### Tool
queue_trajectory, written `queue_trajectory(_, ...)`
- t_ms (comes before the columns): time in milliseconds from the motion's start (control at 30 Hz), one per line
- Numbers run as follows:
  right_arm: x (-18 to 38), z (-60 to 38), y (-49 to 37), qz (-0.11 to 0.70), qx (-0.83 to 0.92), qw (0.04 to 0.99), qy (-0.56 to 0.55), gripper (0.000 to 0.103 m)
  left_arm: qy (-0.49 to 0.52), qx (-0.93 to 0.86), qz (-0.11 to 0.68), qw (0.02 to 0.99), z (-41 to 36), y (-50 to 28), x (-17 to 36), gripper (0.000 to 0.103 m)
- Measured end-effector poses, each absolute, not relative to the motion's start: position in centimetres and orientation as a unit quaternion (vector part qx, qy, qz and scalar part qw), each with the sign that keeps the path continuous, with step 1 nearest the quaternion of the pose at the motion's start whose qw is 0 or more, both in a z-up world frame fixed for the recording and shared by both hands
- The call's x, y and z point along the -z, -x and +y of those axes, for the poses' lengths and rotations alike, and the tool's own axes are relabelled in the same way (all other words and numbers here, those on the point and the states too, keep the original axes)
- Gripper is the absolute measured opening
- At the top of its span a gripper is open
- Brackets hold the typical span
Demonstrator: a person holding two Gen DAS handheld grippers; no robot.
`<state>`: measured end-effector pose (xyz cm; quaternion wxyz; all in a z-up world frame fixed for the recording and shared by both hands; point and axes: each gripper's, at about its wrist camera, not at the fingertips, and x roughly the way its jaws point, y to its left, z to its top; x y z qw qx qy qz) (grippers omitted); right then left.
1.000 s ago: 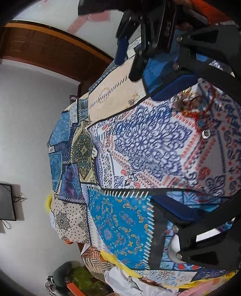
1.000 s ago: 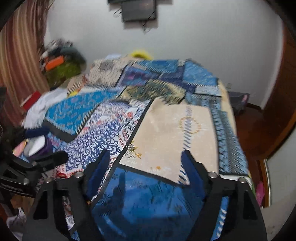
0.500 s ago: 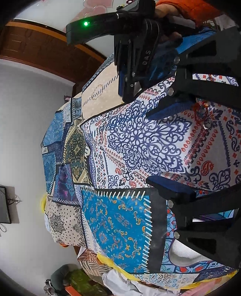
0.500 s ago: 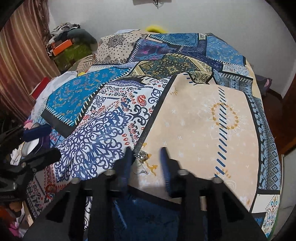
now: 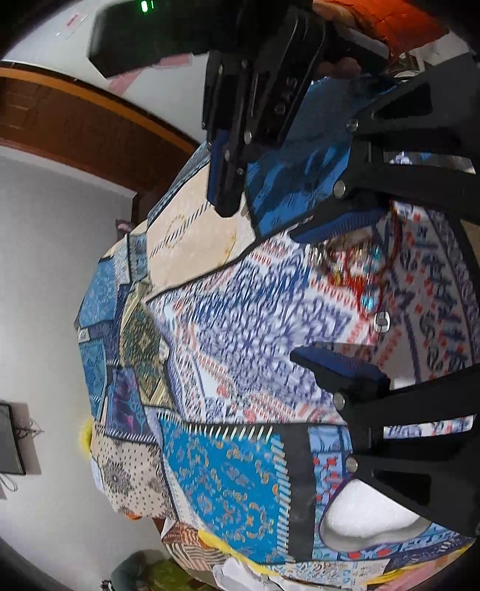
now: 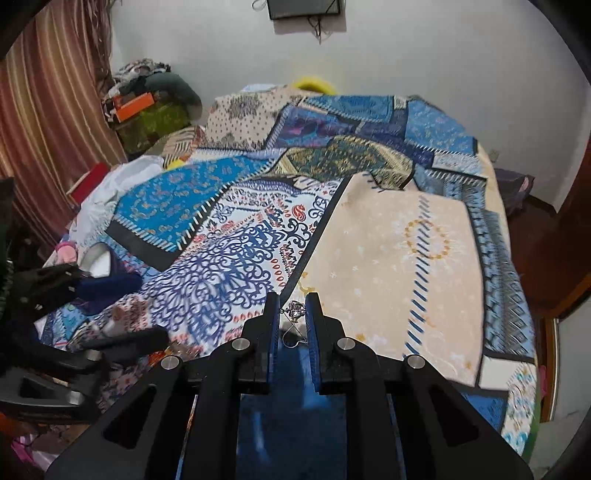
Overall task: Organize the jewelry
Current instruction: 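Close the right gripper on a silver pendant while the left gripper grasps a ring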
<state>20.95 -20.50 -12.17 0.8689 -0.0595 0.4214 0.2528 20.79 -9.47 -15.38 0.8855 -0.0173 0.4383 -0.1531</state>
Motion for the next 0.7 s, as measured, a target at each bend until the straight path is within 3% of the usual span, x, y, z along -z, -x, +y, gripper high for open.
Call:
queue_trajectory(300, 10.8, -21.6, -18.3, 0.395, -0.238, 0.886, 0.043, 0.013, 0.029, 0.166, 0.463, 0.87, -10.9, -21.0, 16.9, 0.02)
queue_trajectory(700, 10.0, -21.0, -16.5, 0.38, -0.239, 0.893, 0.026, 0.013, 0.034, 0.169, 0.428, 0.887, -10.5, -19.7, 13.9, 0.021)
